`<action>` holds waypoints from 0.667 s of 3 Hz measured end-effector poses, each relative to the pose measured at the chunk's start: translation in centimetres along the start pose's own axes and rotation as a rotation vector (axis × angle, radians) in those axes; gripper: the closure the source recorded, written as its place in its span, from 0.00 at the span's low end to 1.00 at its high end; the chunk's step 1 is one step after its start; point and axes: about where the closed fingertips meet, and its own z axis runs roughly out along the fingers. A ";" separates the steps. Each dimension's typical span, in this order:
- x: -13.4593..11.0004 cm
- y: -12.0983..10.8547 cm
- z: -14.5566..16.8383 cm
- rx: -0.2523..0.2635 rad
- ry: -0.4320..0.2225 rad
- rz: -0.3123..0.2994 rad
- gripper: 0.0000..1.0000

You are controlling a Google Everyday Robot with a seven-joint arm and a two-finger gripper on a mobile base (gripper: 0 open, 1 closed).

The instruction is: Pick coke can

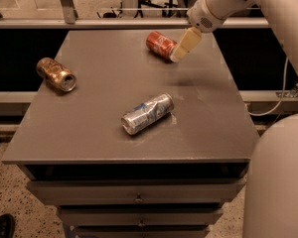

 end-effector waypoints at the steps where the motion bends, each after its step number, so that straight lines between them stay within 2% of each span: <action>1: -0.5 -1.1 5.1 -0.018 -0.014 0.120 0.00; 2: -0.5 -2.0 9.0 -0.012 -0.013 0.210 0.02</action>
Offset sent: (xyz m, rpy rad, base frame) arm 0.0806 0.0448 -0.0661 0.1493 0.1094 -0.1944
